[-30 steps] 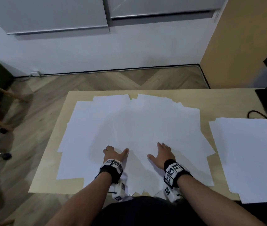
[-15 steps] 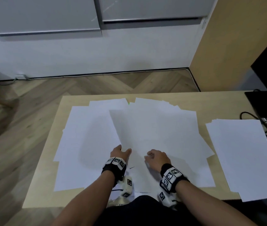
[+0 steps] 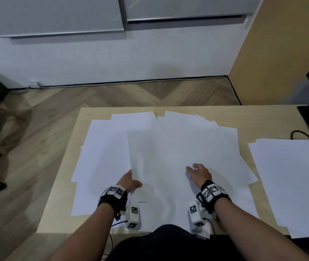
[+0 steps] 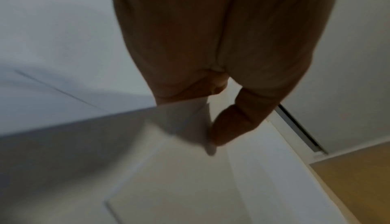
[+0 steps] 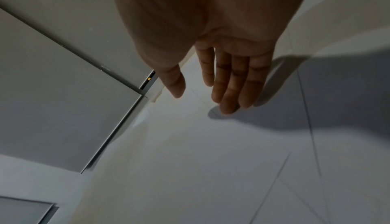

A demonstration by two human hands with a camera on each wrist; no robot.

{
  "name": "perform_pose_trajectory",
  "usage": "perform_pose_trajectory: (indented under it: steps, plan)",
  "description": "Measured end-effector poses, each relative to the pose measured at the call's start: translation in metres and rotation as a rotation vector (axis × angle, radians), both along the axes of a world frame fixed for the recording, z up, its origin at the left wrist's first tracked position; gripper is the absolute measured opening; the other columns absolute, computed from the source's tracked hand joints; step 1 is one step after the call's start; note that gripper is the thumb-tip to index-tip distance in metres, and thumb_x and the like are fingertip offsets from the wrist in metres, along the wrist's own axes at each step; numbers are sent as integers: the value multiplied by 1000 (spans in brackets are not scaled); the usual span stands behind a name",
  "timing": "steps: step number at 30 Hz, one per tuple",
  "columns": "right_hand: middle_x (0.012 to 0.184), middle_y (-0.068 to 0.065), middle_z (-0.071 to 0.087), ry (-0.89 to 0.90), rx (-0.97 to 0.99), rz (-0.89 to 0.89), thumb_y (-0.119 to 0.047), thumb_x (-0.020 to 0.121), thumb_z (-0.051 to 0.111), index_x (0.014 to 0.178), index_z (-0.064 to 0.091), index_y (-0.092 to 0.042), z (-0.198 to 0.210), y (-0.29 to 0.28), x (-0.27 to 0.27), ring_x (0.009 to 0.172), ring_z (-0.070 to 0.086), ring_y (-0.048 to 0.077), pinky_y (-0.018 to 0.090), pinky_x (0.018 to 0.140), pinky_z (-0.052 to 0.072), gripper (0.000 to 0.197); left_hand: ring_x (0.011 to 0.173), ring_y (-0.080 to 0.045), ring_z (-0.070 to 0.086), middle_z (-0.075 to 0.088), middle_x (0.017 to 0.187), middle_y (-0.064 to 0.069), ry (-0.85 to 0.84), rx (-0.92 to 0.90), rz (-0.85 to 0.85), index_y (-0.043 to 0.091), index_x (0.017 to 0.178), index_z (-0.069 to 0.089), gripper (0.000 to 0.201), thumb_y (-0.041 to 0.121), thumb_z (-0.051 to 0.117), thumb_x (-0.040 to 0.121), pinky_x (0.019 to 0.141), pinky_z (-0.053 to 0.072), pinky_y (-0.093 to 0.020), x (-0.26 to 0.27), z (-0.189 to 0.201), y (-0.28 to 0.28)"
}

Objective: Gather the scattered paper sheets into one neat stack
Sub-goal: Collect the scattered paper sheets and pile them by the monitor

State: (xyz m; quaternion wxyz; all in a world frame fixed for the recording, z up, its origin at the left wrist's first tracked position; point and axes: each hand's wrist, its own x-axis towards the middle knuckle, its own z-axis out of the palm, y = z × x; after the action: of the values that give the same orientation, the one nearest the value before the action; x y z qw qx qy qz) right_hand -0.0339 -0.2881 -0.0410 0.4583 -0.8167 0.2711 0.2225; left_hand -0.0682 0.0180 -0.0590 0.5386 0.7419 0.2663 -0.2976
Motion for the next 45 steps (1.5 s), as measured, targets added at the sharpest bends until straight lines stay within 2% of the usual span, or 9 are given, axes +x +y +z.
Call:
perform_pose_trajectory:
  steps: [6,8,12,16,21,29,34,39,45]
  plan:
    - [118,-3,62,44,152,62,-51,74,72,131,53,-24,-18,17,-2,104,66,21,42,96,53,66,92,-21,67,71,106,-8,-52,12,113,8,119,56,61,23,83,67,86,55,-36,-6,23,-20]
    - [110,-1,66,76,187,90,-48,76,73,127,51,-26,-13,20,-6,90,66,17,33,81,56,60,106,-23,63,65,123,-8,-81,99,189,7,133,52,56,38,69,89,93,47,-30,-7,26,-29]
    - [81,2,70,113,235,100,-42,81,71,119,49,-25,-9,14,-13,59,61,16,25,54,45,47,136,-30,45,47,148,-12,-88,310,180,6,146,43,62,43,53,97,111,34,-36,-10,20,-26]
    - [75,0,70,80,190,30,-41,82,69,116,55,-20,-11,-1,-15,56,61,15,24,58,47,43,112,-29,63,66,126,-10,-123,273,121,11,137,54,49,34,59,93,100,49,-37,-7,8,-13]
    - [69,-3,67,86,205,10,-38,74,67,101,61,-18,-7,-8,-16,56,59,15,26,59,44,34,77,-16,67,69,89,0,-125,176,89,21,114,59,23,14,60,93,64,49,-21,-8,24,-7]
    - [70,-1,67,84,260,53,-34,72,71,105,66,-16,-1,0,-17,58,64,15,25,57,47,38,97,-31,67,68,110,-14,-89,20,108,8,127,52,72,8,76,60,91,54,-45,-4,20,-18]
    - [98,10,72,34,299,85,-32,89,69,112,65,-14,7,3,-18,88,69,32,19,57,51,30,120,-30,57,51,138,-7,-111,122,143,21,151,28,67,36,59,93,102,45,-36,-7,21,-29]
    - [70,9,49,61,401,-19,-34,90,69,94,69,-6,15,4,-18,53,45,21,24,49,45,28,89,-24,69,68,110,-4,-170,87,265,16,142,44,51,15,59,93,86,57,-44,-4,13,-19]
    - [55,5,44,113,564,-182,-12,92,66,98,65,-1,9,6,-14,46,31,17,26,50,29,13,81,-18,65,68,100,-5,-209,56,330,21,141,43,61,-7,56,88,60,46,-20,1,31,-12]
